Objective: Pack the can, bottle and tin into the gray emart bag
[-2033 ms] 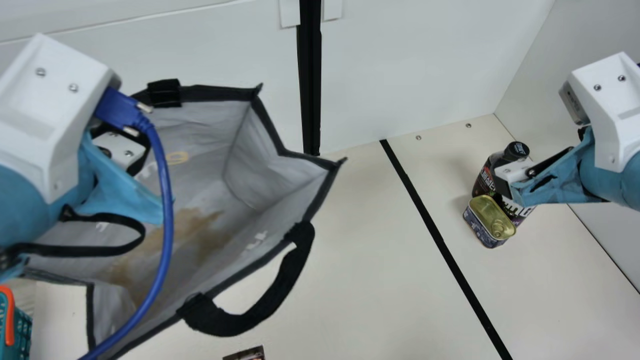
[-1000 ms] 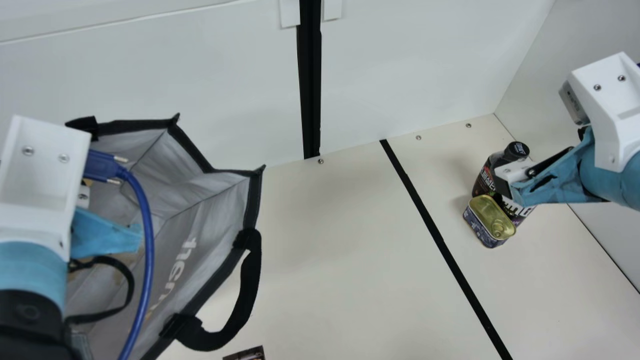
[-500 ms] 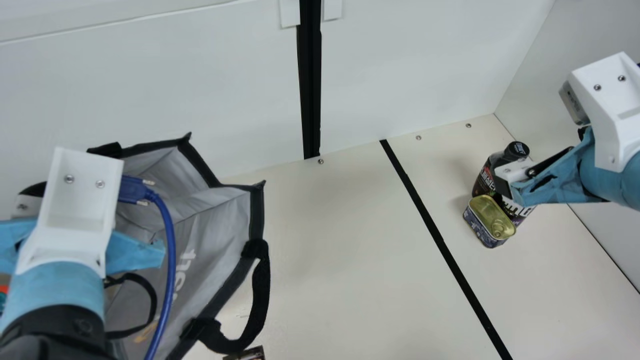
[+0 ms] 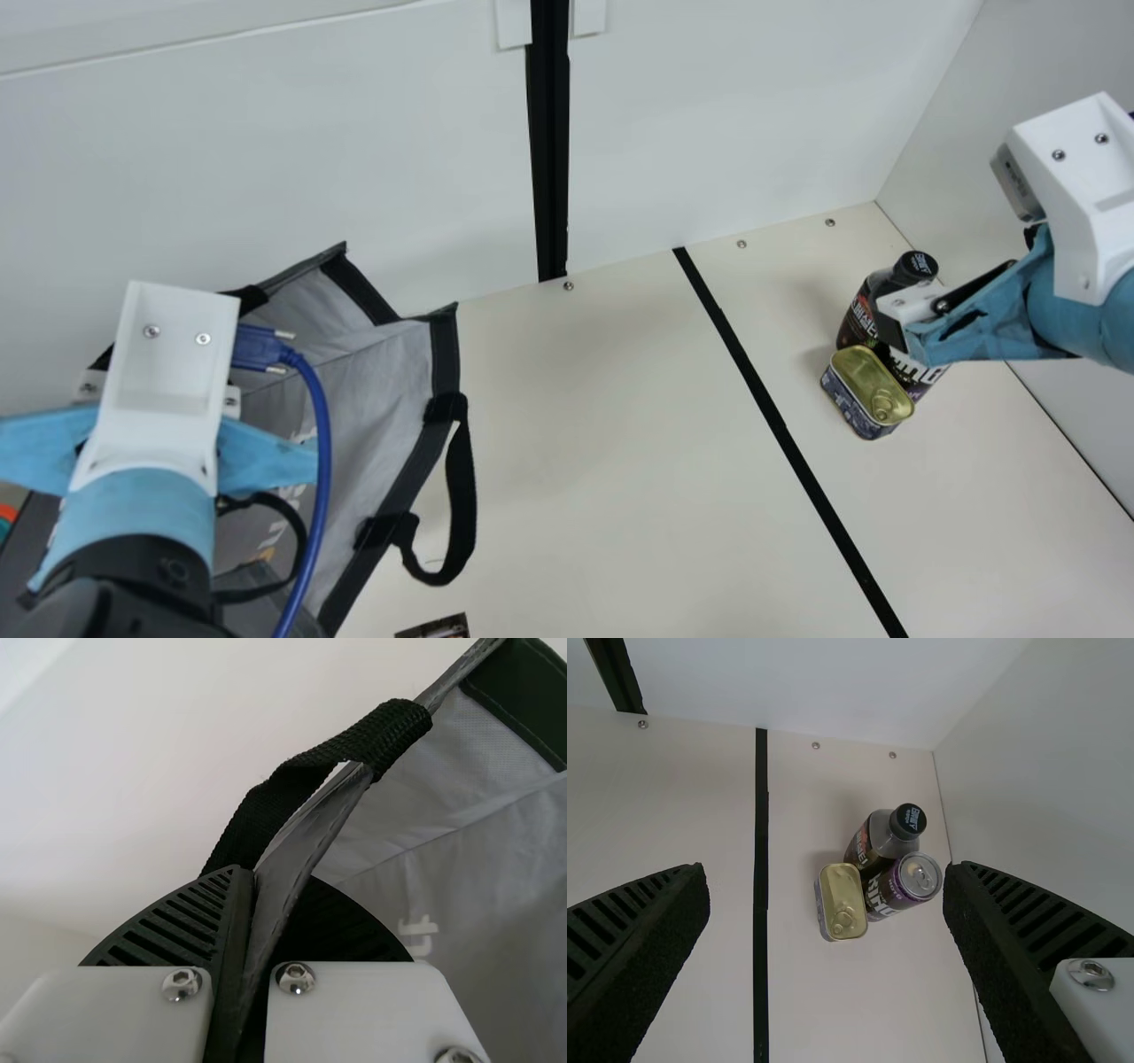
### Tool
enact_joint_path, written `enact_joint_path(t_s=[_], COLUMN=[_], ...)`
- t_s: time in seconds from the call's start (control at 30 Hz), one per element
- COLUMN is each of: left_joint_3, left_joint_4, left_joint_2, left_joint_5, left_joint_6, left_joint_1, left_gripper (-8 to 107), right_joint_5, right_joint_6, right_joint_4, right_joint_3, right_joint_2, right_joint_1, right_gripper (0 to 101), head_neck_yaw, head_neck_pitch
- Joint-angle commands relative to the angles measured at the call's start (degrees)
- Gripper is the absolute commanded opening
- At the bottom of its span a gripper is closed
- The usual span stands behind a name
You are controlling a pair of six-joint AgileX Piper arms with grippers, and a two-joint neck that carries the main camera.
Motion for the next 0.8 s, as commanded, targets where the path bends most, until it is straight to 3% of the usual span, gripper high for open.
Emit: enact_joint_path(t_s=[0.0,0.77], left_joint_3=[0.21,3.10], left_joint_4=[-1.26,-18.94], left_joint_2=[0.08,-1.89], left_joint_5=[-0.63,-7.78], left_joint_6=[-0.28,-0.59], left_joint_1=[0.35,5.65], left_gripper=[10,10], right_joint_5=[0.00,0.00], right_joint_6=[0.00,0.00], right_joint_4=[0.00,0.00], right_joint_3=[0.00,0.00], right_joint_2=[0.00,0.00], right_joint_1=[0.00,0.00], right_gripper=[91,91], head_neck_yaw=[-0.14,-0.14], head_neck_pitch=[-1.30,-1.30])
